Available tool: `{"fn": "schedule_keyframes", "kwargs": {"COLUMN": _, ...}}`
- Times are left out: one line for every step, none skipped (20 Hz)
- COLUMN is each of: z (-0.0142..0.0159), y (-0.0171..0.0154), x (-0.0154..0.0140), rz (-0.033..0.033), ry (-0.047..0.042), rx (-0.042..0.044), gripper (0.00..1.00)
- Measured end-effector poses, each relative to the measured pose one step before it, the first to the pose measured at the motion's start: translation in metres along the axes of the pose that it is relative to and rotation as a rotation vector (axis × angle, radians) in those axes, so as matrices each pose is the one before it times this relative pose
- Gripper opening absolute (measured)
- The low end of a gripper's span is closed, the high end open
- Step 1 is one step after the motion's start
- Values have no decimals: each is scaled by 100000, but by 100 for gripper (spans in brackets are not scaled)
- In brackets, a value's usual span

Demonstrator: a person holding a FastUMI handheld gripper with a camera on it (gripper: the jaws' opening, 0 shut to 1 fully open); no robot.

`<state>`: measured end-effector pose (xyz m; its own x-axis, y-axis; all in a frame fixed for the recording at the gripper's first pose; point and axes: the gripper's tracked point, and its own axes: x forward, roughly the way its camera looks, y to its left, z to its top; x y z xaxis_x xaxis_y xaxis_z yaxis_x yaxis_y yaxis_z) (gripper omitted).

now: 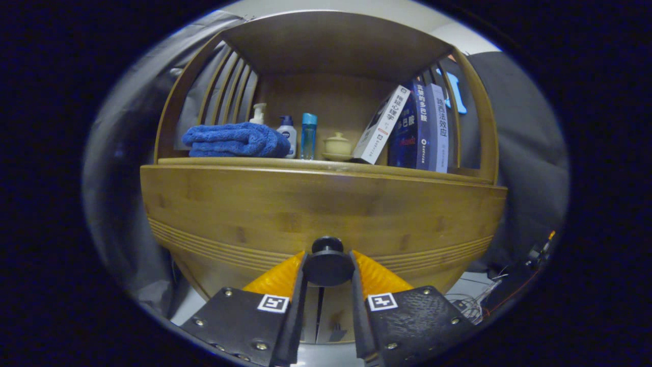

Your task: Pull open the drawer, take out the items inside it, and place them on the countertop above the cabinet.

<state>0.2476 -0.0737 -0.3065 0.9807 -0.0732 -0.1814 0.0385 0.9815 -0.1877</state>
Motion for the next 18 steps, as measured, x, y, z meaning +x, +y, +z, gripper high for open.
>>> {"fn": "schedule_keyframes", "kwargs": {"z": 714, "y": 237, "x": -386, "rz": -145, "ry": -2177, "rx": 616, "gripper": 44}}
{"fn": "schedule_keyframes", "kwargs": {"z": 815, "y": -39, "x": -51, "rz": -557, "ry": -2607, "rx": 205, "gripper": 47}}
{"fn": "schedule_keyframes", "kwargs": {"z": 469, "y": -82, "x": 104, "rz": -552, "ry": -1126, "rx": -677, "gripper": 47}}
{"fn": "schedule_keyframes", "kwargs": {"z": -221, "y": -108, "x": -256, "rz": 181, "ry": 1315, "rx": -578, "gripper": 47}}
{"fn": "schedule_keyframes", "kwargs": {"z": 183, "y": 33, "x": -596, "rz": -476, "ry": -1008, "rx": 2340, "gripper": 47}}
{"fn": "schedule_keyframes", "kwargs": {"z": -406, "y": -25, "x": 576, "rz": 324, "ry": 2535, "rx": 2254, "gripper": 44}}
{"fn": "schedule_keyframes", "kwargs": {"z": 75, "y": -8, "x": -36, "rz": 602, "ry": 1168, "rx": 2152, "gripper": 39}}
{"fn": "schedule_keyframes", "kwargs": {"z": -416, "y": -69, "x": 243, "rz": 1099, "ry": 1755, "rx": 1751, "gripper": 38}}
{"fn": "schedule_keyframes", "kwargs": {"z": 190, "y": 7, "x": -506, "rz": 1348, "ry": -308, "rx": 276, "gripper": 33}}
{"fn": "schedule_keyframes", "kwargs": {"z": -47, "y": 103, "x": -838, "rz": 878, "ry": 8, "rx": -1072, "gripper": 34}}
{"fn": "schedule_keyframes", "kwargs": {"z": 17, "y": -86, "x": -800, "rz": 225, "ry": 66, "rx": -420, "gripper": 33}}
{"fn": "schedule_keyframes", "kwargs": {"z": -369, "y": -123, "x": -905, "rz": 121, "ry": 924, "rx": 336, "gripper": 33}}
{"fn": "schedule_keyframes", "kwargs": {"z": -94, "y": -51, "x": -918, "rz": 233, "ry": 37, "rx": 535, "gripper": 33}}
{"fn": "schedule_keyframes", "kwargs": {"z": -43, "y": -63, "x": -852, "rz": 74, "ry": 93, "rx": -384, "gripper": 33}}
{"fn": "schedule_keyframes", "kwargs": {"z": -111, "y": -128, "x": -892, "rz": -93, "ry": 555, "rx": -763, "gripper": 33}}
{"fn": "schedule_keyframes", "kwargs": {"z": -173, "y": -126, "x": -861, "rz": -49, "ry": 450, "rx": -534, "gripper": 33}}
{"fn": "schedule_keyframes", "kwargs": {"z": -120, "y": -73, "x": -858, "rz": 50, "ry": 321, "rx": -115, "gripper": 34}}
{"fn": "schedule_keyframes", "kwargs": {"z": -148, "y": -3, "x": -670, "rz": 111, "ry": 662, "rx": 181, "gripper": 33}}
